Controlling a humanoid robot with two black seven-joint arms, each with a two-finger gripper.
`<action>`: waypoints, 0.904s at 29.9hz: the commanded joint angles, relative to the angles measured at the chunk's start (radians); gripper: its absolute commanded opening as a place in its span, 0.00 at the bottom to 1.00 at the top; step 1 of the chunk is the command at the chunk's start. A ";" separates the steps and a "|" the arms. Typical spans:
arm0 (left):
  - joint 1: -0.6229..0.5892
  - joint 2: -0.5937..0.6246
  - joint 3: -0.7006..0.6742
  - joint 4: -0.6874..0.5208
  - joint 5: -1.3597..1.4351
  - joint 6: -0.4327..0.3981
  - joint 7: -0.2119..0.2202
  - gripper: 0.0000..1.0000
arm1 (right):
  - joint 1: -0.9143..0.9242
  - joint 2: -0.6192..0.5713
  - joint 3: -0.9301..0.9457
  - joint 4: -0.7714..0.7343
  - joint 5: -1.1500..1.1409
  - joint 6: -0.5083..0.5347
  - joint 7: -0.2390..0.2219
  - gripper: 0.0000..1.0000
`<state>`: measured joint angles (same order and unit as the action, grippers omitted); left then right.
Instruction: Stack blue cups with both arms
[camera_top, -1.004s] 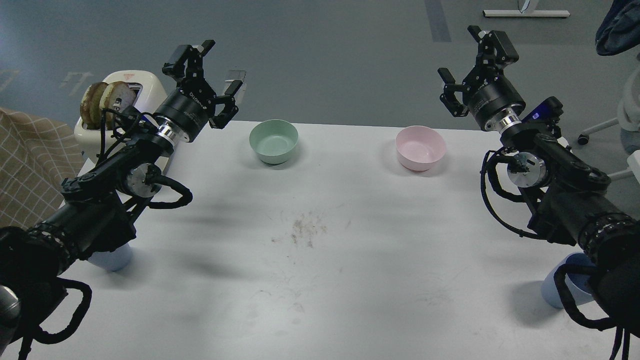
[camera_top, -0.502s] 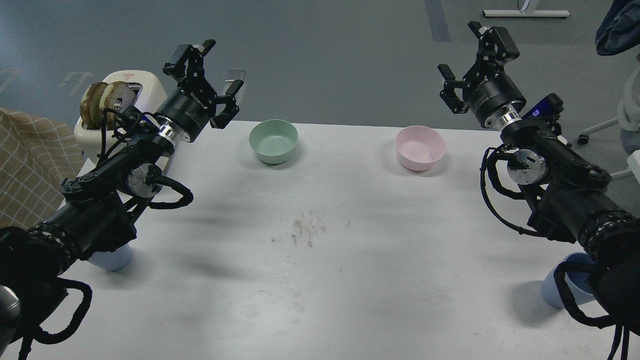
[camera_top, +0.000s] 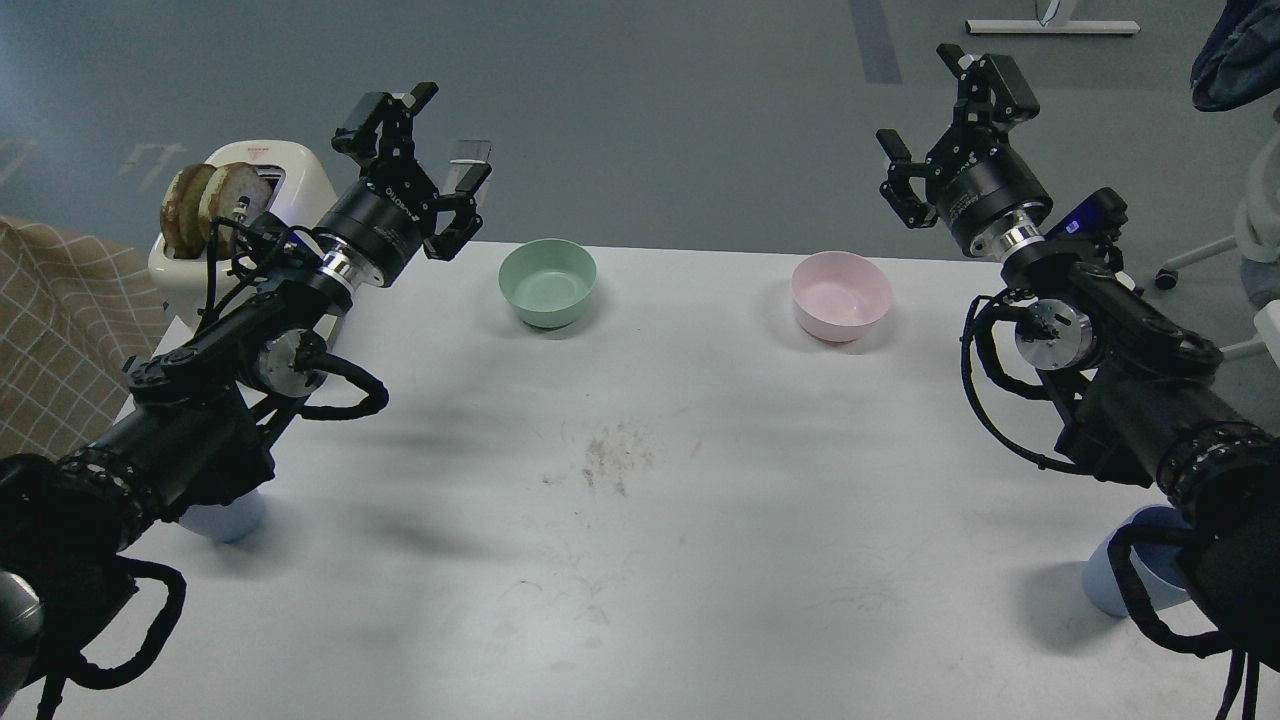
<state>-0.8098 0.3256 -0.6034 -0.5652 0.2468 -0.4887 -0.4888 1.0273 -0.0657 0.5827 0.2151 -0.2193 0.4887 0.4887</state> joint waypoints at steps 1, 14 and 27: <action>-0.014 0.051 0.010 -0.057 0.023 0.000 0.000 0.98 | 0.000 -0.003 0.000 0.000 0.000 0.000 0.000 1.00; -0.031 0.534 -0.006 -0.539 0.584 0.000 0.000 0.98 | -0.001 -0.028 -0.001 0.003 0.000 0.000 0.000 1.00; -0.003 1.121 0.091 -0.883 1.188 0.069 0.000 0.98 | -0.006 -0.045 -0.001 0.012 0.000 0.000 0.000 1.00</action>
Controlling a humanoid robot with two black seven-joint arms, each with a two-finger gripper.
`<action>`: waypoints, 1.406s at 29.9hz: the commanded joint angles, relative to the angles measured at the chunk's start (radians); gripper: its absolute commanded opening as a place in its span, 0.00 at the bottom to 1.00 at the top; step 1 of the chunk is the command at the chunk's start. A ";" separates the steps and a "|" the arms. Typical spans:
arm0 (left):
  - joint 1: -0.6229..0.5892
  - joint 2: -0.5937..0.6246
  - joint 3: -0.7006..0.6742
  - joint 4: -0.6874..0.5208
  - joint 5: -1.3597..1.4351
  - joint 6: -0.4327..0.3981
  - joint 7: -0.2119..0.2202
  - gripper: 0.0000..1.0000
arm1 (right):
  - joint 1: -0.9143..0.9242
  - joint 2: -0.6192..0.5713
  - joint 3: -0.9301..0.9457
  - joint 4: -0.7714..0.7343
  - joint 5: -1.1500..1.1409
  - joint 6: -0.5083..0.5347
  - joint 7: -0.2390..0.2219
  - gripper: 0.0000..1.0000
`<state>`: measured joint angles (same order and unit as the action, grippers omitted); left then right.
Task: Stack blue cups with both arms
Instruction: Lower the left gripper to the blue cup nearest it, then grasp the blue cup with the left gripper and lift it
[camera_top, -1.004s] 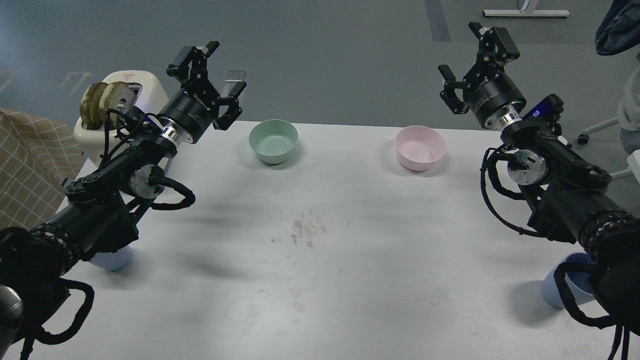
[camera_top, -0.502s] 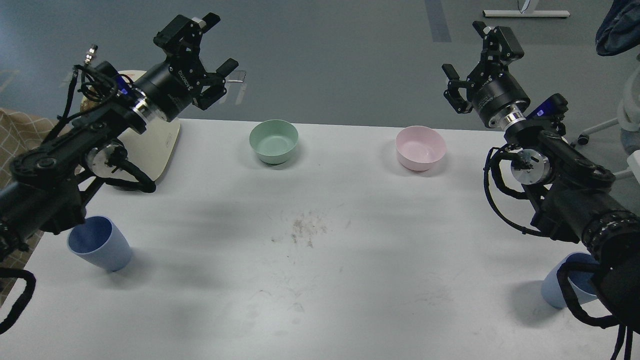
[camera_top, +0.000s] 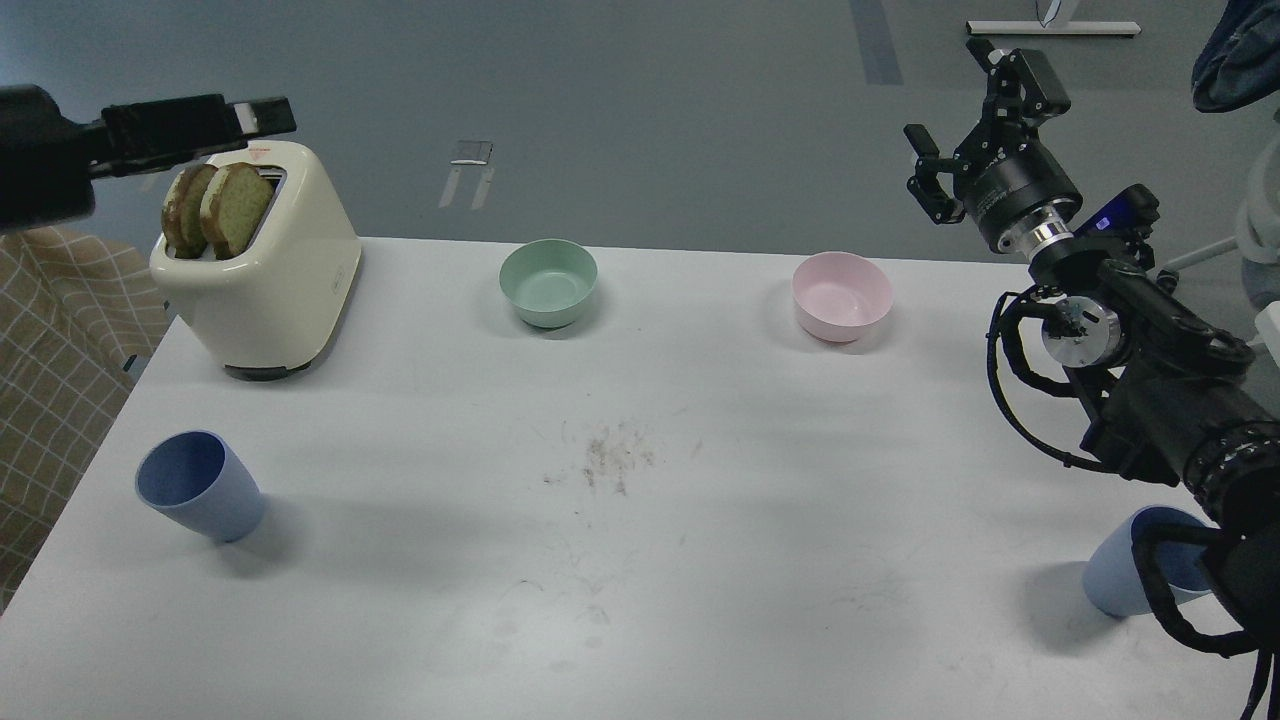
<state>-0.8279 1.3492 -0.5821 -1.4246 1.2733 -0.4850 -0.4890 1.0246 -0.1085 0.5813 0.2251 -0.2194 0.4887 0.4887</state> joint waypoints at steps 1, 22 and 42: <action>0.015 0.116 0.094 -0.023 0.191 0.094 0.000 0.98 | -0.004 -0.002 0.000 0.003 0.000 0.000 0.000 1.00; 0.023 0.113 0.610 0.036 0.264 0.353 0.000 0.98 | -0.017 -0.011 0.000 0.008 0.000 0.000 0.000 1.00; 0.124 -0.001 0.611 0.171 0.268 0.382 0.000 0.55 | -0.031 -0.013 0.000 0.008 0.000 0.000 0.000 1.00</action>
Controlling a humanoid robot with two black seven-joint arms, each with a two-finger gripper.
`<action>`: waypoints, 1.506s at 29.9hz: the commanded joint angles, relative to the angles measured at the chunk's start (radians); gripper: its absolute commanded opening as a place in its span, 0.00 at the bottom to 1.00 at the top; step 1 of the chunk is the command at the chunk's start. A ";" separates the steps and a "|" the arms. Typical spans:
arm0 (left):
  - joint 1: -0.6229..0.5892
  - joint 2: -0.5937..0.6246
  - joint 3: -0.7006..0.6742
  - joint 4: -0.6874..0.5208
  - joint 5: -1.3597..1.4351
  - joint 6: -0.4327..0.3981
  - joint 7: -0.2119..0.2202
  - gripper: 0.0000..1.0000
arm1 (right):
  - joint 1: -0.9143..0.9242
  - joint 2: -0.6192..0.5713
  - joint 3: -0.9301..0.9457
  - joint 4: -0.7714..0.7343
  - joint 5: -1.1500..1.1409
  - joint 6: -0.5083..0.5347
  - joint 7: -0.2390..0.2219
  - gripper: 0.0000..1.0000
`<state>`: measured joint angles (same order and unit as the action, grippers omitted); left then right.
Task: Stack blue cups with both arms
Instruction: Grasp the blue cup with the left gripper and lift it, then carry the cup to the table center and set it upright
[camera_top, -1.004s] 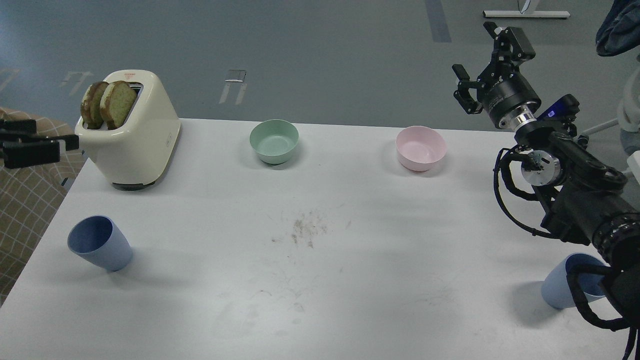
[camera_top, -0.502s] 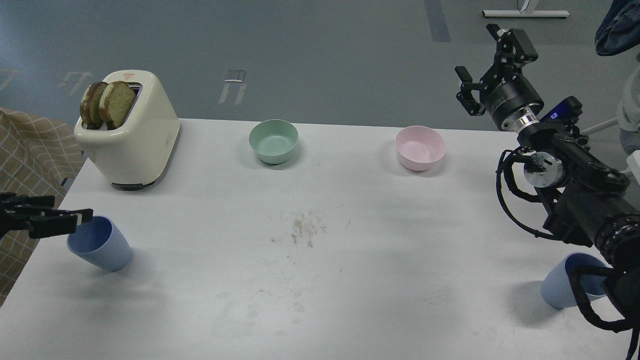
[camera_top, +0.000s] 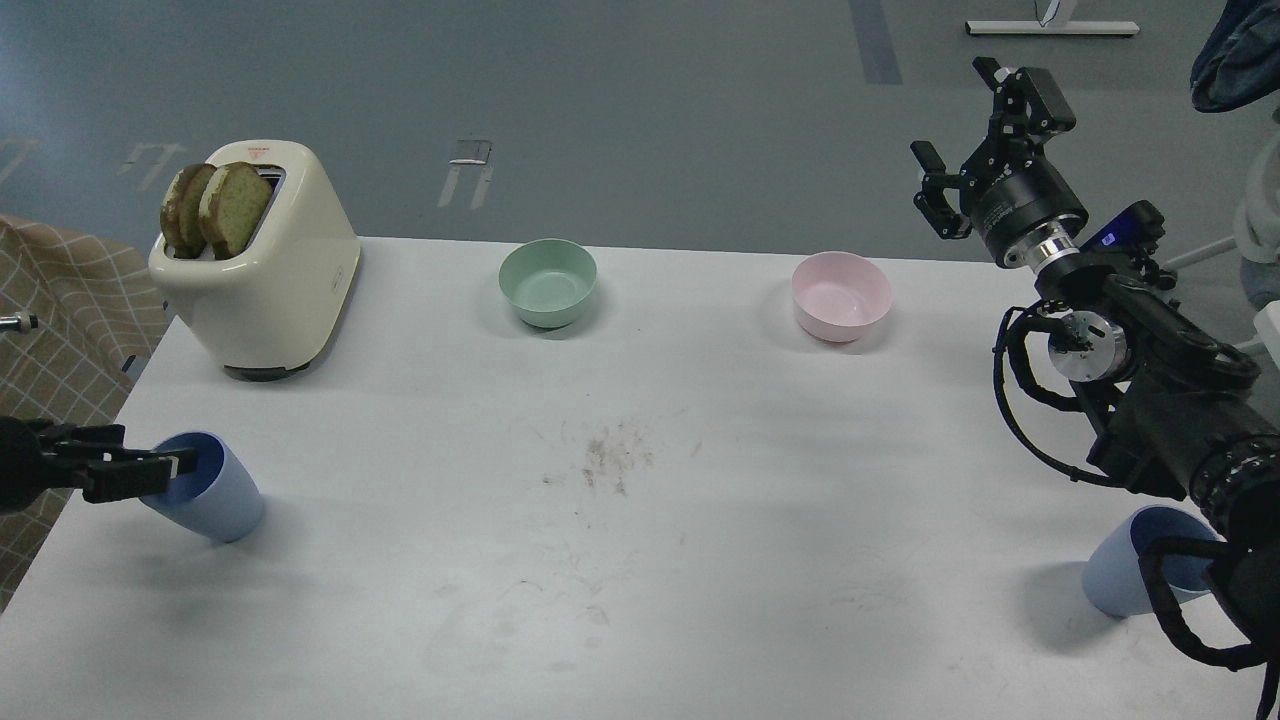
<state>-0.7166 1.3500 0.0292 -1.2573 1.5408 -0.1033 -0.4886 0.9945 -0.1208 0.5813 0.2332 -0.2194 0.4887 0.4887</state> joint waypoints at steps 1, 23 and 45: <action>0.013 -0.002 0.000 0.004 0.001 0.001 0.000 0.55 | 0.000 0.000 0.000 0.000 0.000 0.000 0.000 1.00; -0.061 0.029 -0.040 -0.042 0.016 0.031 0.000 0.00 | 0.022 -0.022 0.002 0.005 0.000 0.000 0.000 1.00; -0.592 -0.422 -0.038 -0.217 0.077 -0.194 0.000 0.00 | 0.472 -0.013 -0.130 0.041 -0.005 0.000 0.000 1.00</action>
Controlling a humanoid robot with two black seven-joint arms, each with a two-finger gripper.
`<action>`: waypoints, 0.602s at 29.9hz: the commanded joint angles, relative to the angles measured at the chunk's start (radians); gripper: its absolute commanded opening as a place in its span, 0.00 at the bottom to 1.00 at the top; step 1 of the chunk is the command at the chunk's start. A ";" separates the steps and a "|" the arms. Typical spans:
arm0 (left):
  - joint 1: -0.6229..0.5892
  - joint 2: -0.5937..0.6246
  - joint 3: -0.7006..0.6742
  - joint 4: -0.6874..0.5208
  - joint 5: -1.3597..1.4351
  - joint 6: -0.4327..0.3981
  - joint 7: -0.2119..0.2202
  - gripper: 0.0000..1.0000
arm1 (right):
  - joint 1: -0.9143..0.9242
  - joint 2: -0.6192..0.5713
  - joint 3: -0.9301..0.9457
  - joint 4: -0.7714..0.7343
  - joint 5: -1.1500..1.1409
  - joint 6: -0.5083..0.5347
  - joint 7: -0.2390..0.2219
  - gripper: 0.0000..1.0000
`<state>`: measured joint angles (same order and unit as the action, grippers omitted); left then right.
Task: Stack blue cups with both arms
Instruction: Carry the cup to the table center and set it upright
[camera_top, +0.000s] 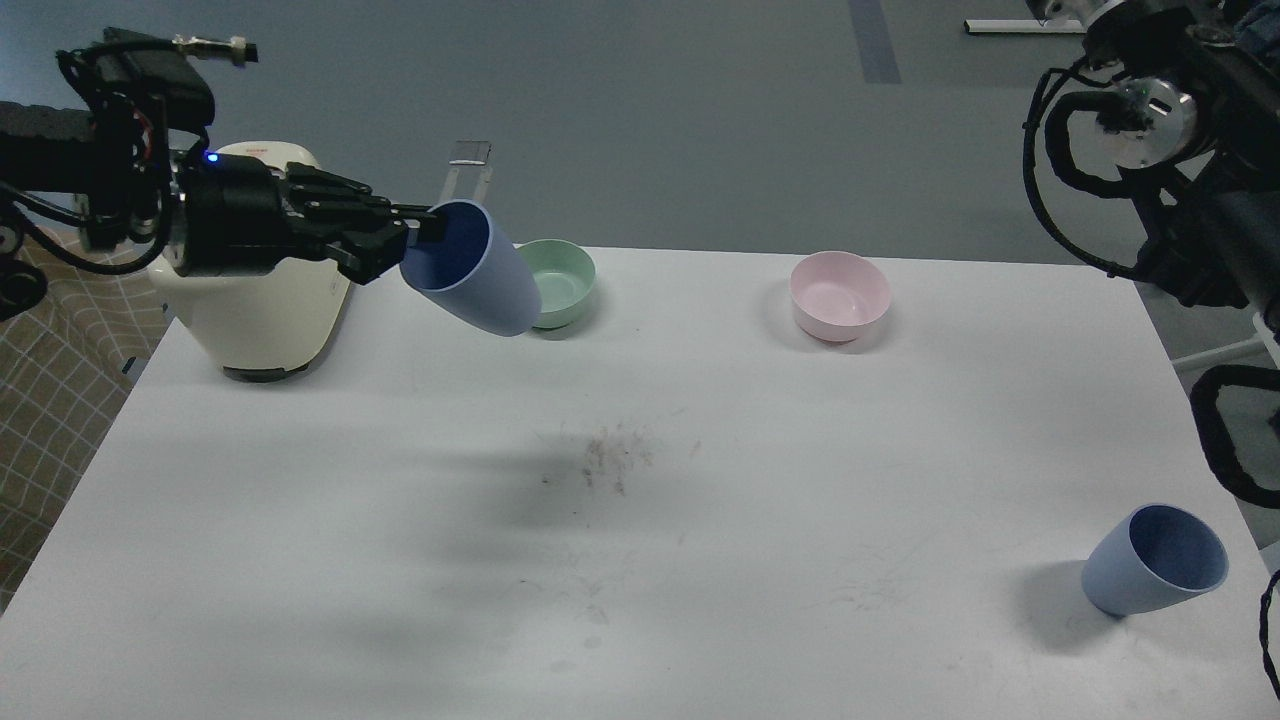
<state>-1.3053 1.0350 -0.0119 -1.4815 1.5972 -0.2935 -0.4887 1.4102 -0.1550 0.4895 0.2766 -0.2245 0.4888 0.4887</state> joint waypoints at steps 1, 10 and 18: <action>-0.002 -0.149 0.004 0.010 0.053 -0.010 0.000 0.00 | 0.070 0.029 -0.046 -0.004 0.001 0.000 0.000 1.00; 0.018 -0.358 0.010 0.059 0.265 -0.076 0.000 0.00 | 0.088 0.068 -0.054 -0.037 0.001 0.000 0.000 1.00; 0.021 -0.533 0.035 0.193 0.407 -0.085 0.000 0.00 | 0.072 0.069 -0.054 -0.037 0.001 0.000 0.000 1.00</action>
<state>-1.2843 0.5590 0.0035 -1.3327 1.9502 -0.3765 -0.4887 1.4884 -0.0856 0.4356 0.2391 -0.2243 0.4888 0.4887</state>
